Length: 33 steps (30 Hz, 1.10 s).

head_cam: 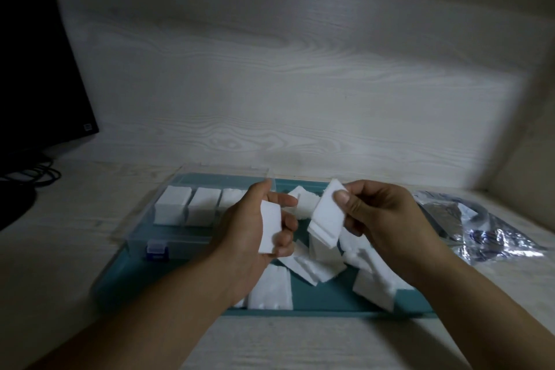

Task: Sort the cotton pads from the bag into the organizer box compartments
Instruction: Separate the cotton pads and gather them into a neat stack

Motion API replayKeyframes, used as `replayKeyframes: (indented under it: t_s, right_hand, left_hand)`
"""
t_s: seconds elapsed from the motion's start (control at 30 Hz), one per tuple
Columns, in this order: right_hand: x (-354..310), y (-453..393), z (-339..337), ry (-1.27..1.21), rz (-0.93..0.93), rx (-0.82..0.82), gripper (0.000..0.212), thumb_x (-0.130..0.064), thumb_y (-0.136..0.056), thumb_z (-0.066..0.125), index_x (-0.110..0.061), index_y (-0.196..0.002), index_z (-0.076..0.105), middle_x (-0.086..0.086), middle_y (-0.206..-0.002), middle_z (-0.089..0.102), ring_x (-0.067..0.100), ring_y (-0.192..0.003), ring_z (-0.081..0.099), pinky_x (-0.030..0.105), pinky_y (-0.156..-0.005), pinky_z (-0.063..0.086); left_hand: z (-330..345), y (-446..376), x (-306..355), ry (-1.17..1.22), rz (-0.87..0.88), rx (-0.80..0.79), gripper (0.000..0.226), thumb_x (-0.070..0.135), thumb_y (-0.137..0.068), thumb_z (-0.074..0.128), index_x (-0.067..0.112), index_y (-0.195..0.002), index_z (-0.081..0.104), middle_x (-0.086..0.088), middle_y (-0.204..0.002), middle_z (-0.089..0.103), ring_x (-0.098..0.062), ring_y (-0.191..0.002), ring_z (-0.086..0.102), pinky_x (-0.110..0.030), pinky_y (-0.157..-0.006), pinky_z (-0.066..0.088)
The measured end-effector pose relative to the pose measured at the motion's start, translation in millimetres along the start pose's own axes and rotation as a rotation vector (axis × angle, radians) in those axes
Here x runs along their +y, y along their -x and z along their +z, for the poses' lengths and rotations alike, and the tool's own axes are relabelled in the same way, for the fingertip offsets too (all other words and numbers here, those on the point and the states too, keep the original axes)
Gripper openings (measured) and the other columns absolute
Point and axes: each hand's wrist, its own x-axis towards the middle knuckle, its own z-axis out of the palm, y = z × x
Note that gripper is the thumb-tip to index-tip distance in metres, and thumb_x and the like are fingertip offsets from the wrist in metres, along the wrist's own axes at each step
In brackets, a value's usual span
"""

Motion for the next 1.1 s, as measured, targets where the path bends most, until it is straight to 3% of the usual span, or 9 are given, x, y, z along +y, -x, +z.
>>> replayKeyframes:
  t_s: [0.13, 0.2, 0.33, 0.43, 0.53, 0.67, 0.77, 0.97, 1.1]
  right_hand:
    - [-8.7, 13.4, 21.8, 0.010, -0.118, -0.075, 0.007, -0.006, -0.081, 0.068, -0.009, -0.076, 0.072, 0.003, -0.059, 0.067, 0.007, -0.049, 0.055, 0.015, -0.051, 0.043]
    - [-5.1, 16.9, 27.9, 0.140, -0.197, -0.047, 0.011, -0.008, -0.081, 0.071, -0.018, -0.075, 0.072, -0.001, -0.067, 0.072, 0.005, -0.054, 0.060, 0.015, -0.055, 0.046]
    - [-1.2, 21.5, 32.2, 0.116, -0.205, -0.002, 0.008, -0.006, -0.083, 0.071, -0.011, -0.077, 0.070, 0.010, -0.069, 0.069, 0.010, -0.043, 0.052, 0.021, -0.042, 0.045]
    - [-4.1, 25.1, 34.2, 0.120, -0.206, -0.023, 0.004, -0.007, -0.084, 0.070, -0.010, -0.081, 0.071, 0.014, -0.072, 0.068, 0.003, -0.047, 0.054, 0.016, -0.047, 0.045]
    - [3.0, 18.7, 29.8, 0.288, -0.289, 0.093, 0.011, -0.015, -0.082, 0.074, -0.026, -0.080, 0.072, -0.008, -0.086, 0.072, 0.002, -0.074, 0.063, 0.015, -0.065, 0.046]
    - [-4.7, 8.7, 13.8, 0.040, -0.230, 0.230, 0.009, -0.007, -0.088, 0.066, -0.011, -0.083, 0.072, -0.005, -0.057, 0.064, 0.004, -0.050, 0.052, 0.013, -0.050, 0.042]
    - [-9.8, 9.0, 8.1, -0.080, -0.123, 0.097, 0.013, -0.005, -0.090, 0.061, -0.007, -0.083, 0.073, -0.001, -0.052, 0.057, 0.007, -0.046, 0.046, 0.014, -0.046, 0.038]
    - [3.6, 19.1, 31.4, 0.236, -0.111, -0.016, 0.011, -0.015, -0.084, 0.072, -0.023, -0.091, 0.075, -0.009, -0.084, 0.072, 0.008, -0.065, 0.064, 0.021, -0.063, 0.053]
    - [13.6, 21.4, 30.5, 0.543, -0.268, 0.030, 0.017, -0.032, -0.088, 0.067, -0.038, -0.104, 0.069, -0.029, -0.103, 0.059, -0.004, -0.100, 0.055, 0.026, -0.084, 0.048]
  left_hand:
    - [5.0, 4.7, -4.9, -0.086, -0.047, -0.066, 0.048, 0.044, -0.100, 0.040, 0.004, -0.110, 0.065, -0.019, -0.086, 0.068, -0.023, -0.068, 0.061, -0.029, -0.060, 0.047]
    - [10.1, 7.9, -6.4, -0.045, -0.085, -0.158, 0.052, 0.043, -0.095, 0.044, 0.003, -0.122, 0.064, -0.014, -0.080, 0.066, -0.019, -0.063, 0.061, -0.026, -0.058, 0.047]
    - [12.2, 11.1, -6.3, -0.006, -0.139, -0.313, 0.053, 0.050, -0.082, 0.045, 0.009, -0.092, 0.076, -0.016, -0.068, 0.061, -0.022, -0.052, 0.057, -0.021, -0.048, 0.046]
    - [8.0, 8.6, -9.1, -0.081, -0.135, -0.286, 0.061, 0.054, -0.099, 0.031, 0.012, -0.097, 0.076, -0.016, -0.070, 0.058, -0.023, -0.054, 0.054, -0.025, -0.050, 0.040]
    - [9.4, 10.5, -9.0, -0.076, -0.151, -0.233, 0.055, 0.054, -0.101, 0.032, 0.011, -0.108, 0.065, -0.013, -0.067, 0.053, -0.021, -0.051, 0.048, -0.025, -0.049, 0.037]
    - [10.4, 10.7, -7.4, -0.028, -0.103, -0.139, 0.047, 0.053, -0.100, 0.037, 0.012, -0.104, 0.060, -0.015, -0.068, 0.058, -0.021, -0.047, 0.049, -0.023, -0.045, 0.040]
    - [10.5, 9.6, -7.3, 0.006, -0.084, -0.100, 0.050, 0.052, -0.100, 0.036, 0.009, -0.098, 0.062, -0.016, -0.070, 0.060, -0.021, -0.050, 0.050, -0.024, -0.046, 0.040]
    - [8.9, 5.1, -9.4, 0.085, -0.151, -0.167, 0.070, 0.057, -0.099, 0.027, 0.009, -0.111, 0.075, -0.016, -0.109, 0.072, -0.031, -0.089, 0.063, -0.043, -0.083, 0.049]
    - [11.1, 6.6, -11.4, 0.068, -0.131, -0.099, 0.055, 0.051, -0.098, 0.041, 0.006, -0.120, 0.065, -0.020, -0.096, 0.068, -0.033, -0.084, 0.061, -0.042, -0.077, 0.047]
